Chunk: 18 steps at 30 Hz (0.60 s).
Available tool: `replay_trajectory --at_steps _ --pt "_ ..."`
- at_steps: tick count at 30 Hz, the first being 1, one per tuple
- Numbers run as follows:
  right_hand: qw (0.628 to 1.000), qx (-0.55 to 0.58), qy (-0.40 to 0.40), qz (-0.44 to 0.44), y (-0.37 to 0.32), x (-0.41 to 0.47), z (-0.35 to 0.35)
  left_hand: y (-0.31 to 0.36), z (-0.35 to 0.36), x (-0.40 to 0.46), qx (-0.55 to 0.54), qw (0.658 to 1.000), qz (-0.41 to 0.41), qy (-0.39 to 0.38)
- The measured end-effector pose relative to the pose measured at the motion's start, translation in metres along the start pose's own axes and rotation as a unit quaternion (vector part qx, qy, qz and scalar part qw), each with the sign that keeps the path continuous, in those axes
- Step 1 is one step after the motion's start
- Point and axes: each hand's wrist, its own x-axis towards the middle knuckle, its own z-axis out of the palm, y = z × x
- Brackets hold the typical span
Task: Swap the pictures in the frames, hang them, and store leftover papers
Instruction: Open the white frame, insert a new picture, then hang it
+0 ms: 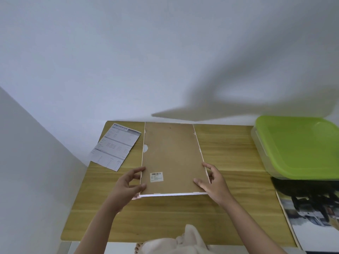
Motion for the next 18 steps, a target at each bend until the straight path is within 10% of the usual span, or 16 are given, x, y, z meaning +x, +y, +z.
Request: replay_trajectory --at_steps 8,18 --pt "0.978 -0.188 0.024 -0.089 -0.06 0.001 0.01 0.048 0.006 -0.024 0.024 0.988 0.134 0.067" --pt "0.966 -0.112 -0.053 -0.228 -0.181 -0.005 0.047 0.095 0.046 -0.055 0.075 0.96 0.249 0.105"
